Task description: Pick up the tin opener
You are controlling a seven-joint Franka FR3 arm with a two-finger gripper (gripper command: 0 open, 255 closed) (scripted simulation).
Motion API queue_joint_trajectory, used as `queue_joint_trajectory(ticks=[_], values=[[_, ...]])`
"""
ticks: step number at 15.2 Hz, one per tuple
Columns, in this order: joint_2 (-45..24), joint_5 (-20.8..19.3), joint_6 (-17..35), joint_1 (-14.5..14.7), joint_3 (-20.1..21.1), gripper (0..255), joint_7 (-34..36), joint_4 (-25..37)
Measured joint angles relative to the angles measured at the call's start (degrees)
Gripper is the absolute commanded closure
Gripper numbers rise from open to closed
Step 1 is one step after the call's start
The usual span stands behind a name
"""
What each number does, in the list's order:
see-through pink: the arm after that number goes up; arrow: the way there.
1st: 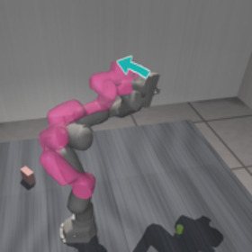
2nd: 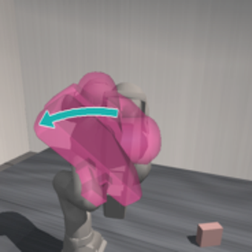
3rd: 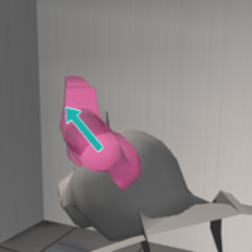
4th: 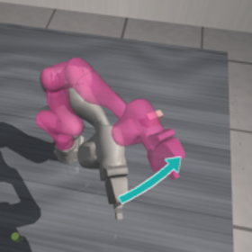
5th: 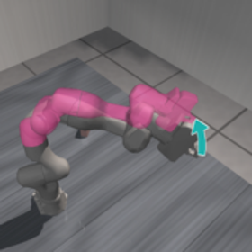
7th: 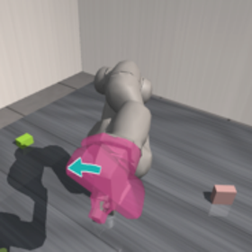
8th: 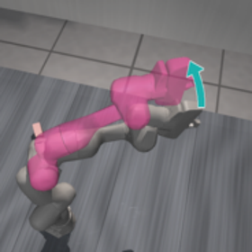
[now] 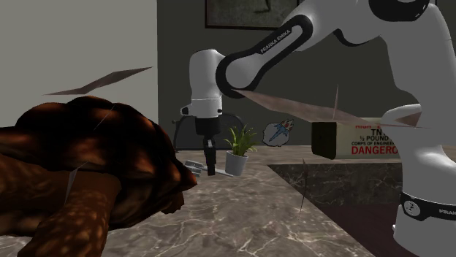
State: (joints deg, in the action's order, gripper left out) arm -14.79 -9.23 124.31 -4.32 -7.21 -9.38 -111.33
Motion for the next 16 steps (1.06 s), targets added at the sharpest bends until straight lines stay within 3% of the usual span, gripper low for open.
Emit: queue_joint_trajectory(ticks=[16], values=[[4.37, 0.28, -9.96, 0.24, 0.08, 255, -1.34, 5.68]])
